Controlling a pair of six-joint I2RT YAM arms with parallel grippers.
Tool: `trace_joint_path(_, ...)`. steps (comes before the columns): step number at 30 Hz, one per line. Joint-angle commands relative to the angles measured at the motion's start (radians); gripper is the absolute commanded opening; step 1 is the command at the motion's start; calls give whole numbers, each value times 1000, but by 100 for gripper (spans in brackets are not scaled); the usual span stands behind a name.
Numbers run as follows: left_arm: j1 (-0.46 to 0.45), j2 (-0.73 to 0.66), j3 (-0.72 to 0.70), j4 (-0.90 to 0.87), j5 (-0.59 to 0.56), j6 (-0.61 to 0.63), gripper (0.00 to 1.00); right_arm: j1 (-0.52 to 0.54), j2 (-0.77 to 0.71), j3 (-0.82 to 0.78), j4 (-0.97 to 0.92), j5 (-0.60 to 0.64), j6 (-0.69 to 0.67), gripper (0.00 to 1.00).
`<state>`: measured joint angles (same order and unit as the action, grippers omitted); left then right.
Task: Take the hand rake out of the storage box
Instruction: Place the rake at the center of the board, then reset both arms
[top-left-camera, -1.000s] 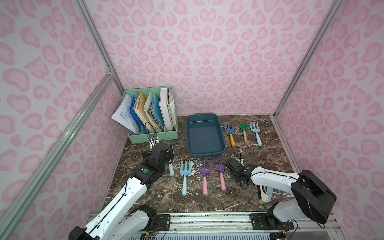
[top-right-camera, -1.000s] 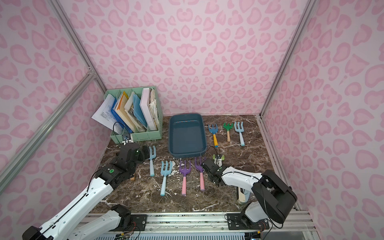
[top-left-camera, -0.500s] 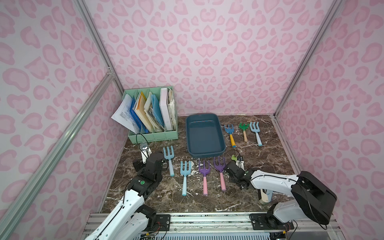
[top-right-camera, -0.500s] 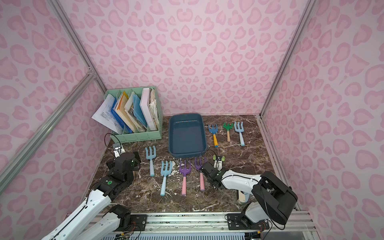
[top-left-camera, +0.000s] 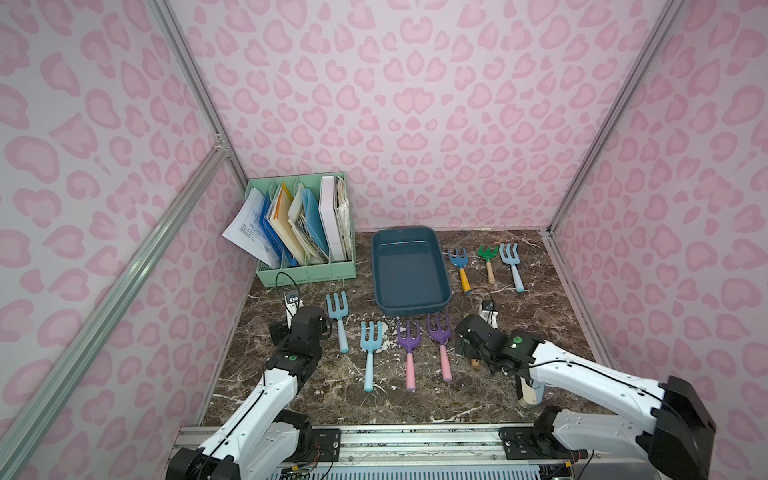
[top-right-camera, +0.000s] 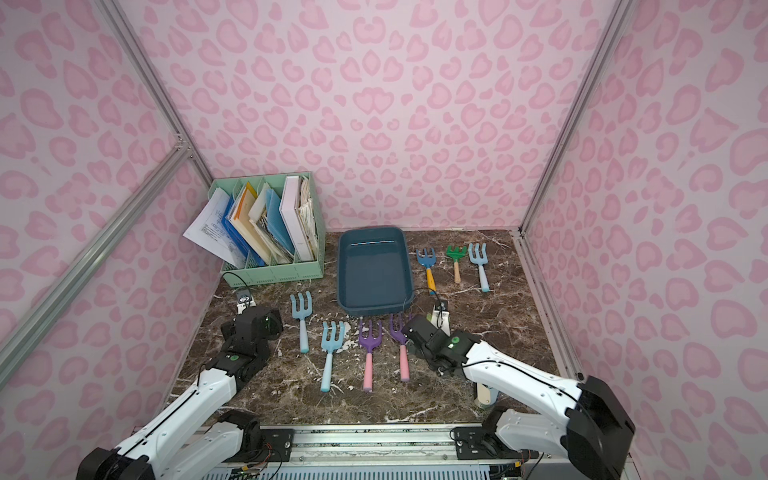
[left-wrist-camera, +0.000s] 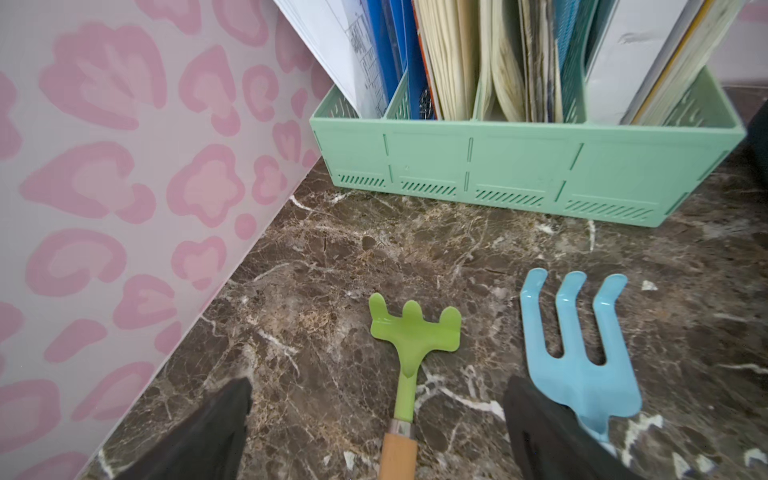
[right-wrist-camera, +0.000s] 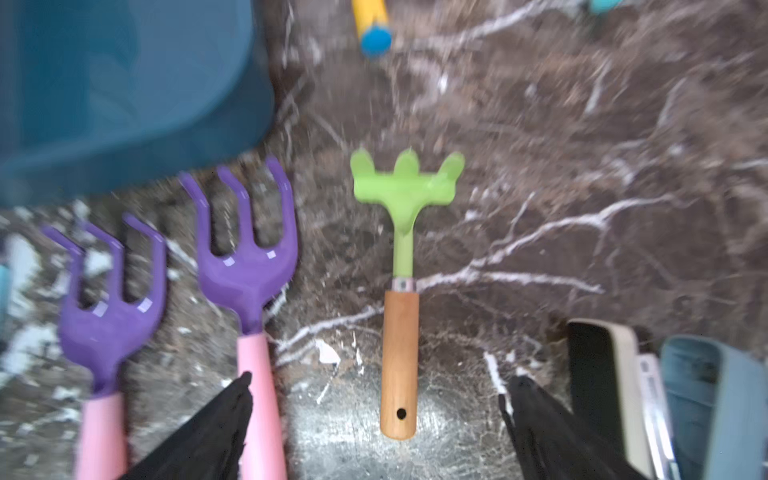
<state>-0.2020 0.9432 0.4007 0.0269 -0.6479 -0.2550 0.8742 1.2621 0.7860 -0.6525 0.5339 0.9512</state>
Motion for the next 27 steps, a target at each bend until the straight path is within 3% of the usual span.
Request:
trace_joint_path(1, 57, 20, -46, 171, 94, 12, 99, -95, -155, 15, 83, 233, -169, 99)
trace_joint_path(4, 90, 73, -72, 281, 177, 19, 99, -252, -357, -232, 706, 287, -656, 98)
trace_joint_path(5, 100, 112, -68, 314, 227, 29, 99, -326, -408, -338, 908, 250, -738, 98)
trace_joint_path(6, 103, 156, -59, 337, 266, 40, 98, -410, -454, -412, 1045, 166, -773, 99)
trace_joint_path(9, 116, 288, 22, 351, 367, 99, 98, -722, -517, -596, 1341, -247, -816, 99)
trace_joint_path(11, 135, 333, 38, 388, 414, 117, 98, -832, -454, -628, 1434, -357, -826, 99)
trace_joint_path(15, 219, 370, 23, 505, 550, 115, 98, -855, -249, -590, 1513, -400, -897, 99)
trace_joint_path(18, 251, 413, 39, 551, 644, 173, 98, -855, -124, -622, 1686, -334, -919, 99)
trace_joint_path(20, 260, 522, -13, 756, 834, 263, 99, -865, -29, -616, 1723, -281, -894, 99)
trace_joint_path(21, 269, 571, 16, 743, 944, 315, 98, -867, 21, -629, 1782, -279, -889, 99)
trace_joint_path(22, 287, 575, 53, 670, 970, 299, 99, -867, 74, -637, 1870, -274, -883, 100)
trace_joint_path(24, 293, 581, 42, 706, 966, 288, 99, -861, 104, -606, 1838, -341, -884, 99)
trace_joint_path(27, 297, 582, 56, 675, 966, 286, 99, -815, 252, -606, 1987, -369, -954, 100)
